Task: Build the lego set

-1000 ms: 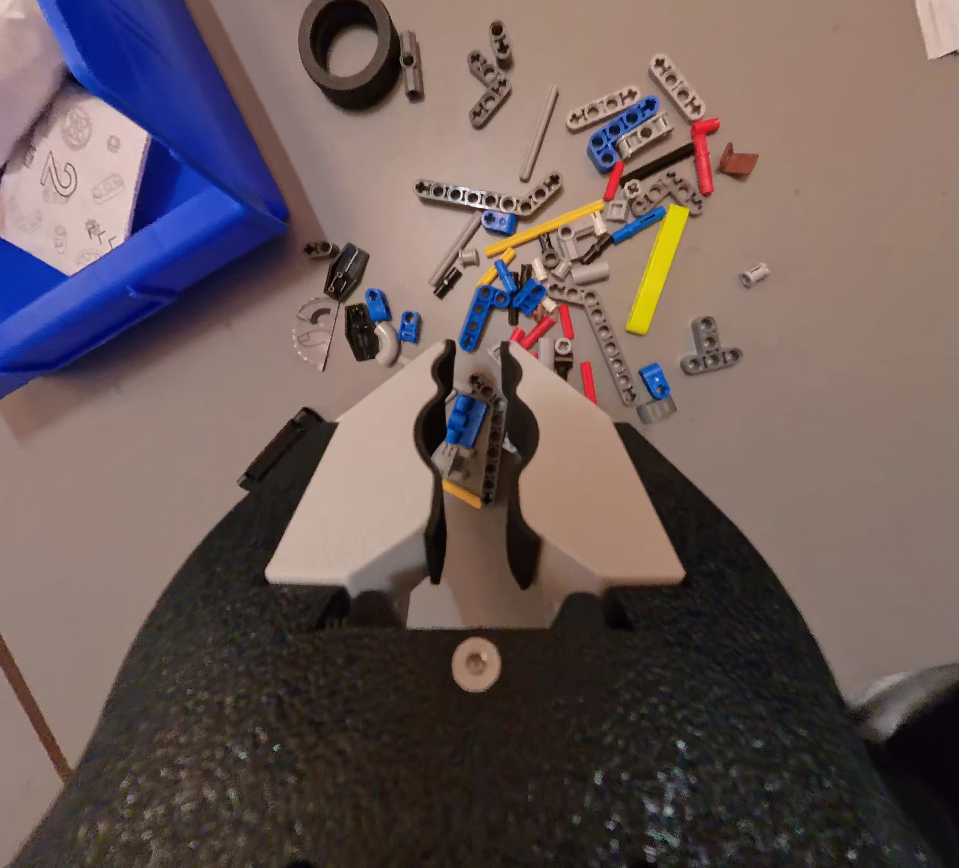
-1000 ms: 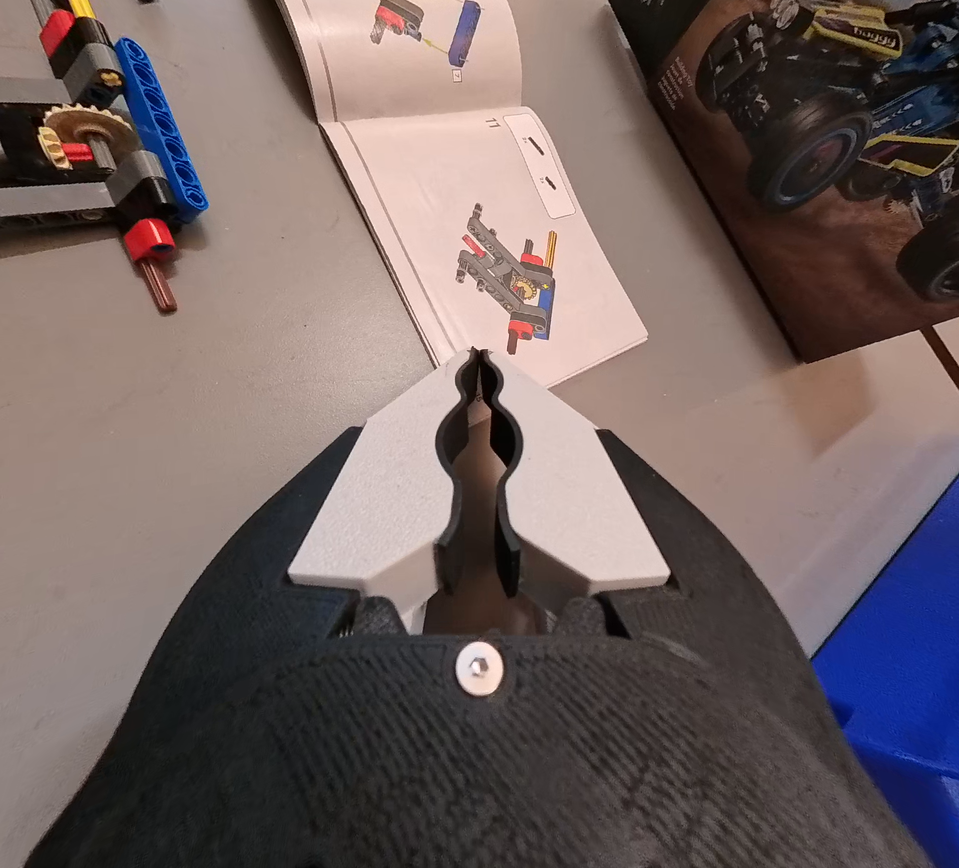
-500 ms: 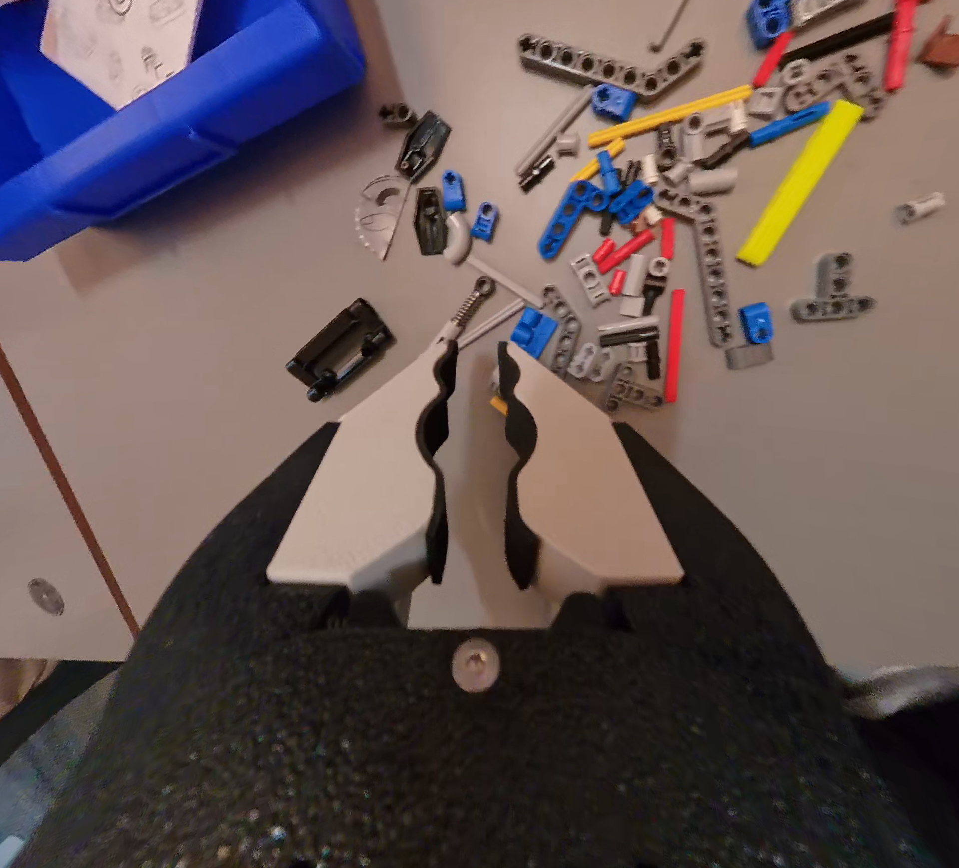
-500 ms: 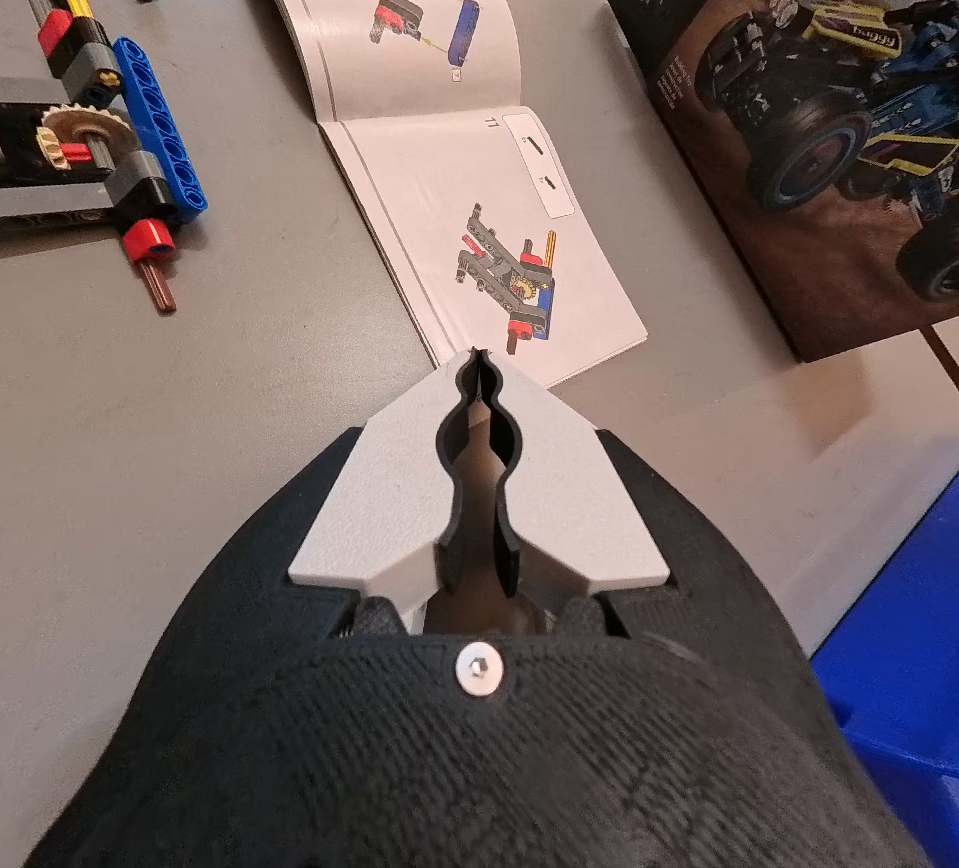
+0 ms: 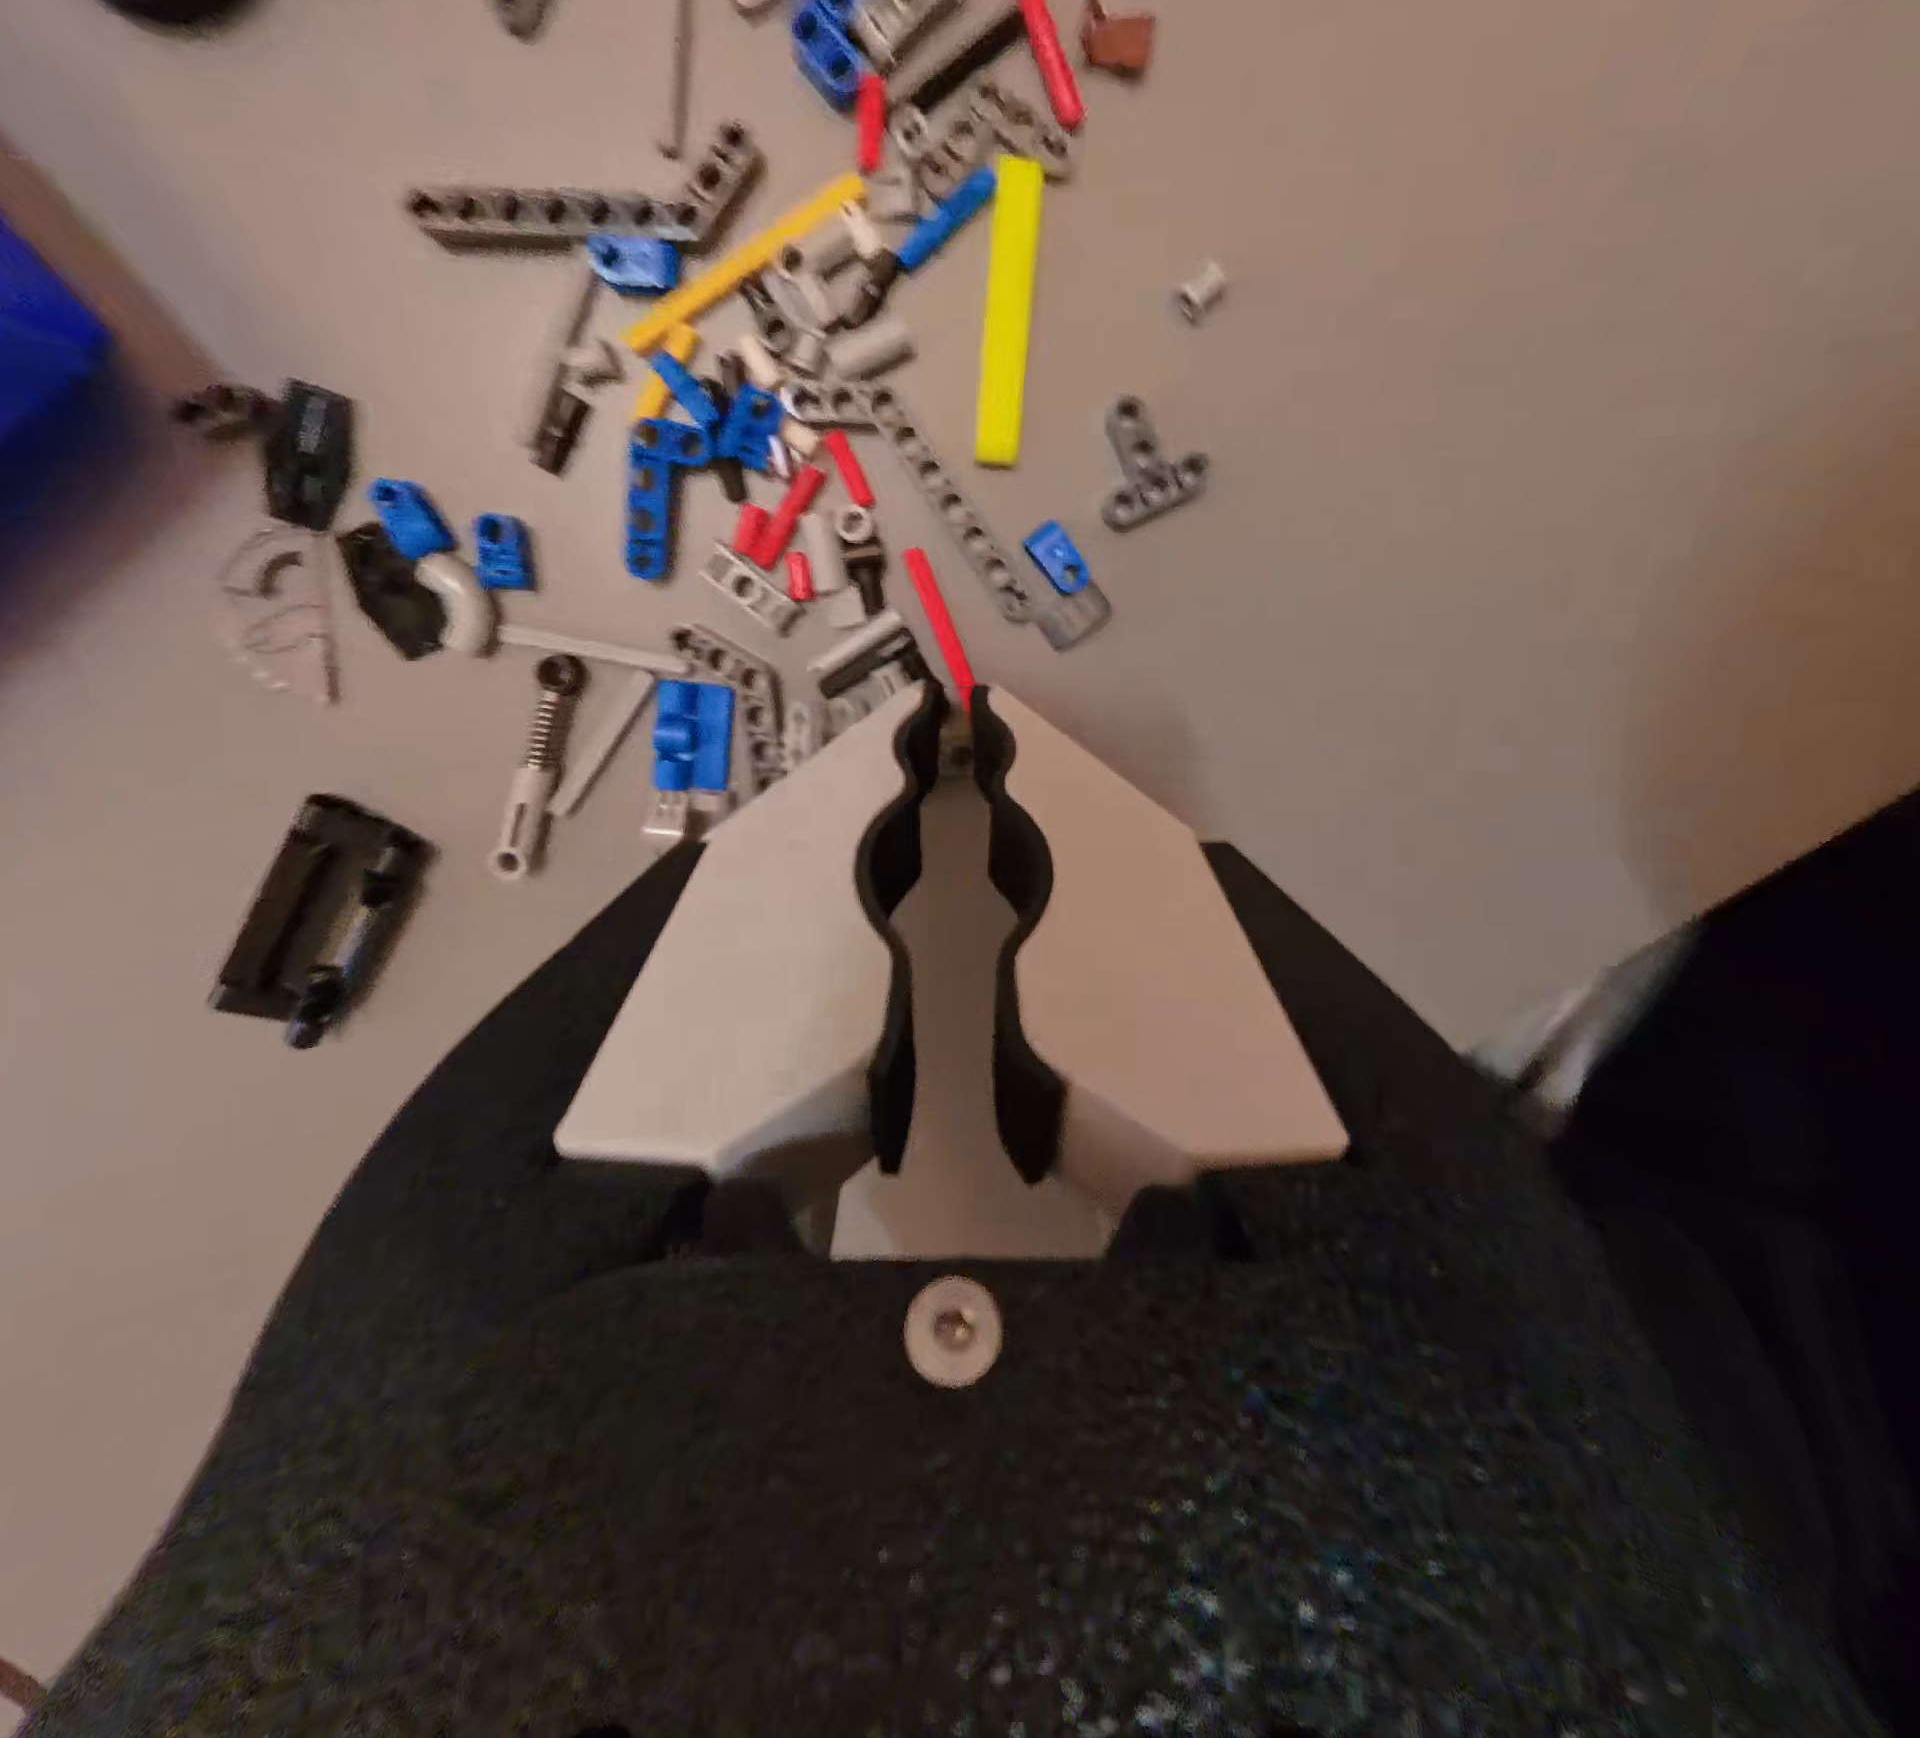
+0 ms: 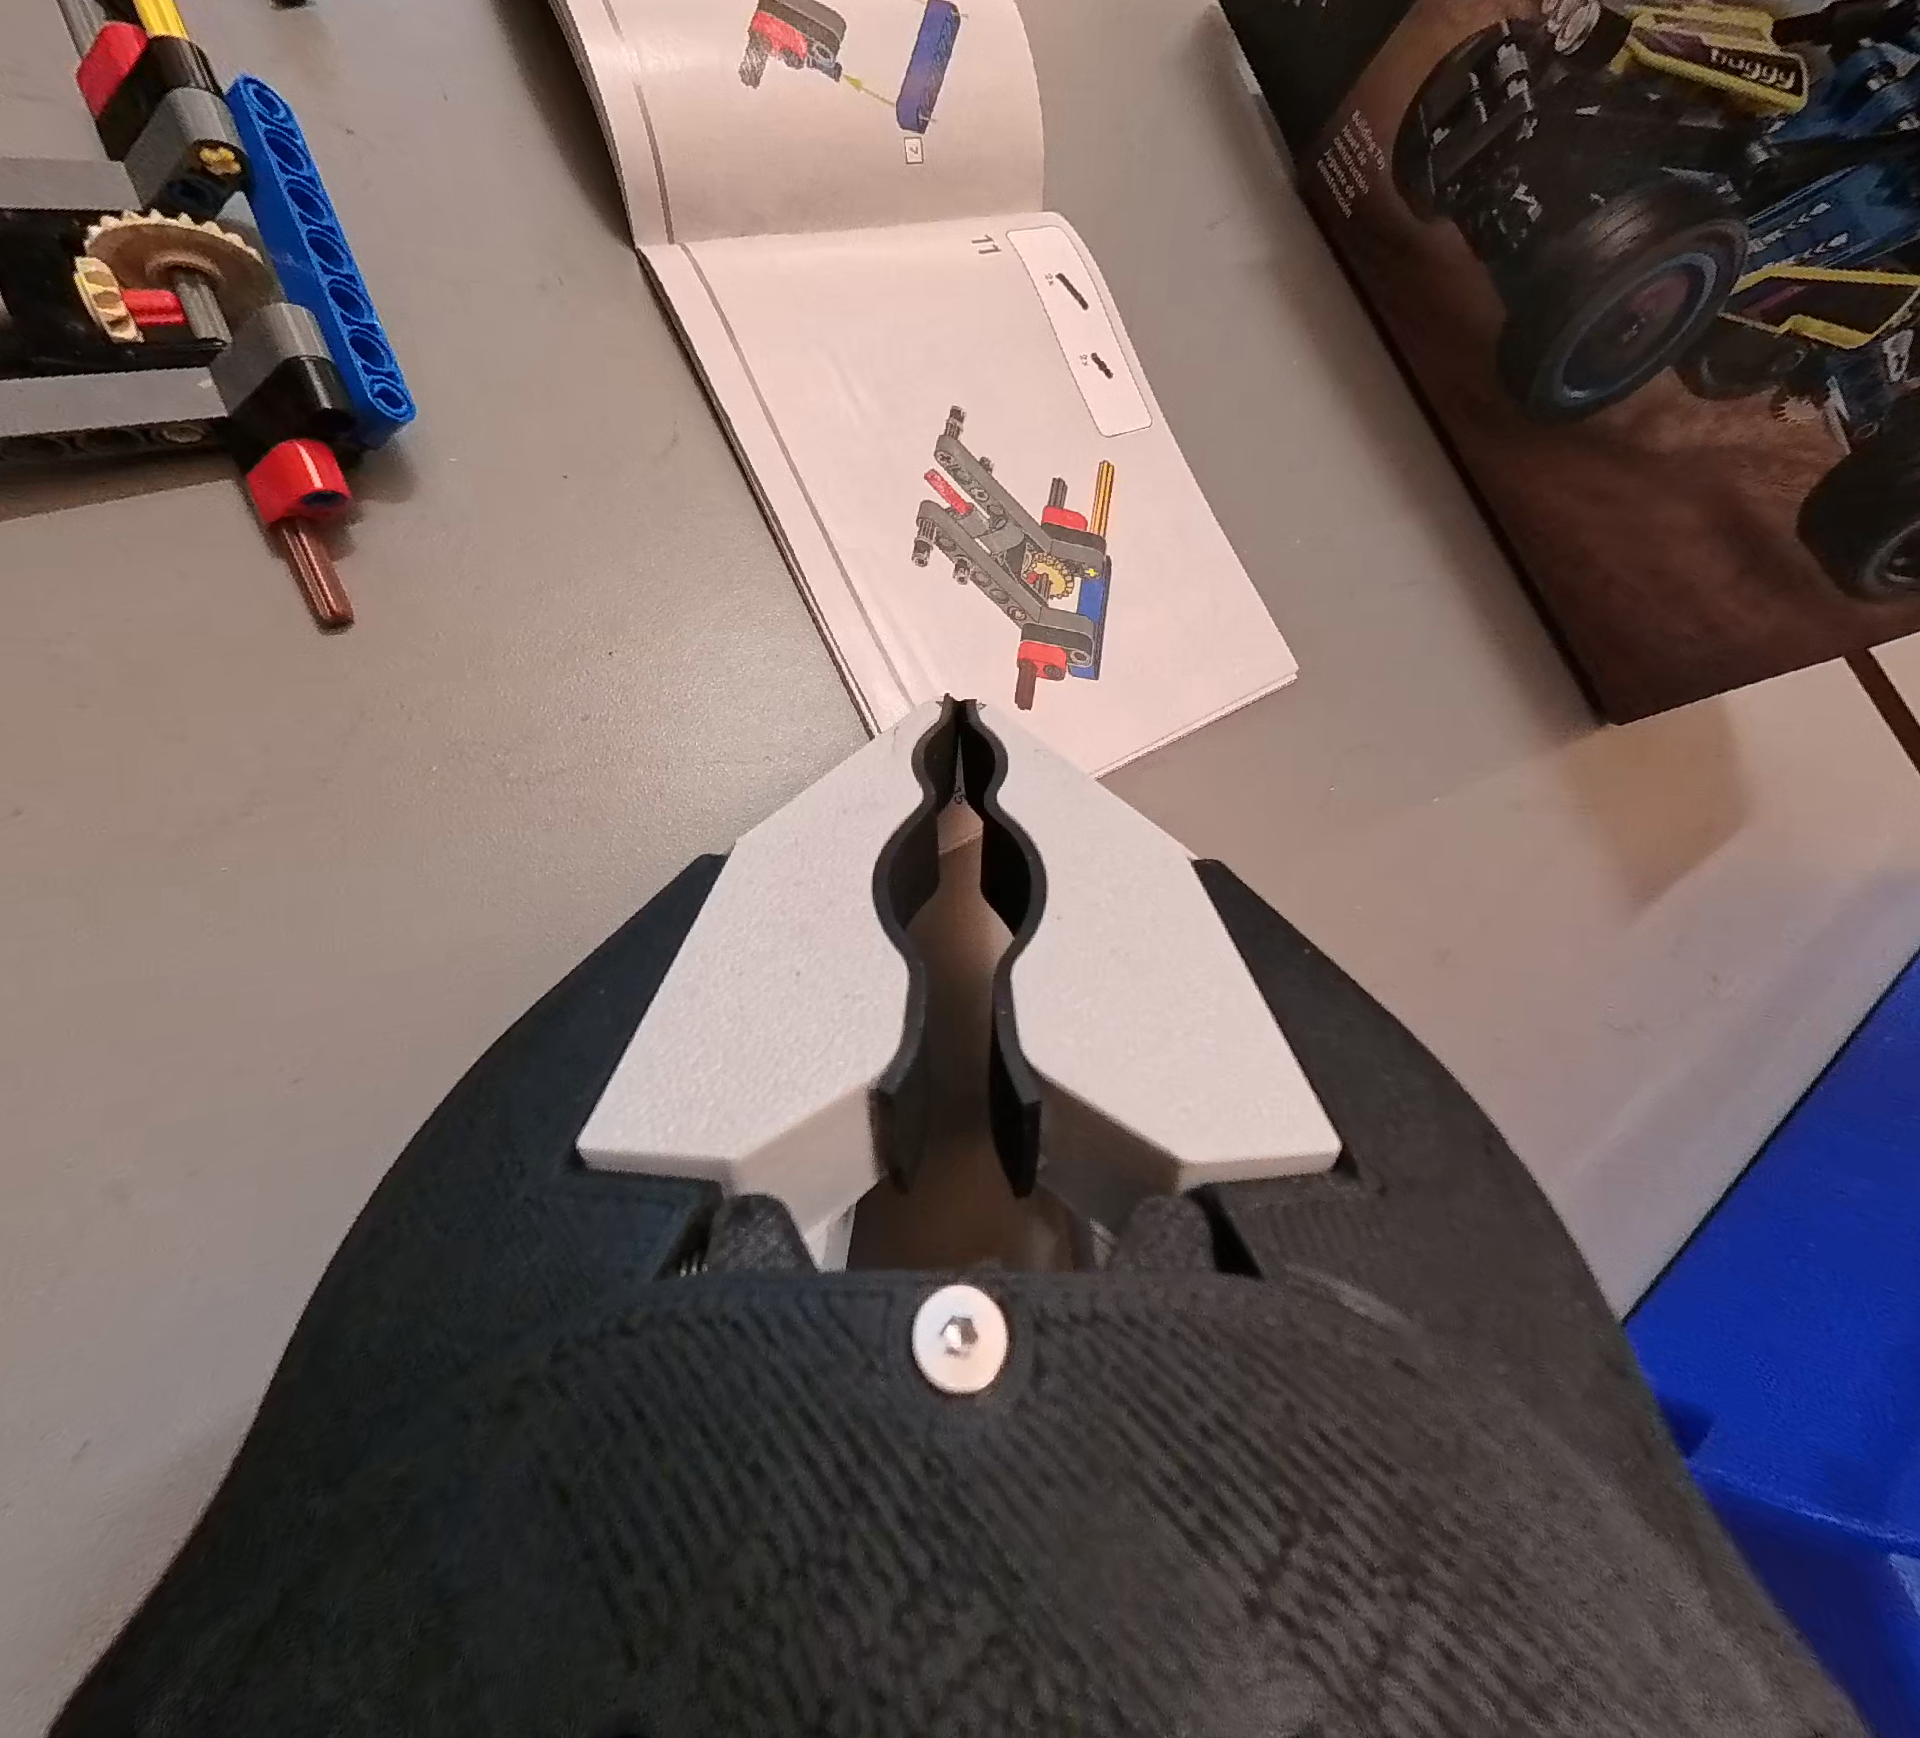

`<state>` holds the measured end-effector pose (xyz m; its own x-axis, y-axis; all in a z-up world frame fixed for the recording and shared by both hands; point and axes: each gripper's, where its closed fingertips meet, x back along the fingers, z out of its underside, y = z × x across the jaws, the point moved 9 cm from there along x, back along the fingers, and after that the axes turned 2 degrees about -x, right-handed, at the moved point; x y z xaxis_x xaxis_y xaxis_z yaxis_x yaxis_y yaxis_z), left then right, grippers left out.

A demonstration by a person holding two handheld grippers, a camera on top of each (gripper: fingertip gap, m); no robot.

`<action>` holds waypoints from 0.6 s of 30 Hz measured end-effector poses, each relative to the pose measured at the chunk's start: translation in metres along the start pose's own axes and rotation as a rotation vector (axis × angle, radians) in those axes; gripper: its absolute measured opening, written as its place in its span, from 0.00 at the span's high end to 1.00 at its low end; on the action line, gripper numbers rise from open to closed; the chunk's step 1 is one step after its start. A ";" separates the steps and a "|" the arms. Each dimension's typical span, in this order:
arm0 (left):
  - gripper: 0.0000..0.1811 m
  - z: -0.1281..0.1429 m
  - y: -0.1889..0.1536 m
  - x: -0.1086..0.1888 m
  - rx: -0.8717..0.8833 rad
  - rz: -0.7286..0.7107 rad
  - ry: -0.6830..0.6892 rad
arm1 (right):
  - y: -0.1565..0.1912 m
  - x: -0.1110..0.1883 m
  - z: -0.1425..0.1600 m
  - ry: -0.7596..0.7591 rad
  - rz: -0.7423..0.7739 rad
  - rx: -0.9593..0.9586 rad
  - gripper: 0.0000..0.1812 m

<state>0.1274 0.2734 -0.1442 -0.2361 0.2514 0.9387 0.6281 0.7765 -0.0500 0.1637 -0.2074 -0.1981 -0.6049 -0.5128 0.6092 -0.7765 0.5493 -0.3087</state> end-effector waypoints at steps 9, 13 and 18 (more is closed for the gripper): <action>0.96 0.004 0.001 -0.023 0.022 0.004 0.154 | 0.000 0.000 0.000 0.000 0.001 0.001 1.00; 0.95 0.004 0.005 -0.027 0.043 -0.036 0.184 | 0.000 0.000 0.000 0.000 0.000 0.000 1.00; 0.95 0.000 0.004 -0.027 0.035 -0.039 0.162 | 0.000 0.000 0.000 0.000 0.000 0.000 1.00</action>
<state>0.1360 0.2700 -0.1700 -0.1349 0.1265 0.9828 0.5936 0.8045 -0.0220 0.1638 -0.2074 -0.1980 -0.6047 -0.5129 0.6094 -0.7767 0.5492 -0.3085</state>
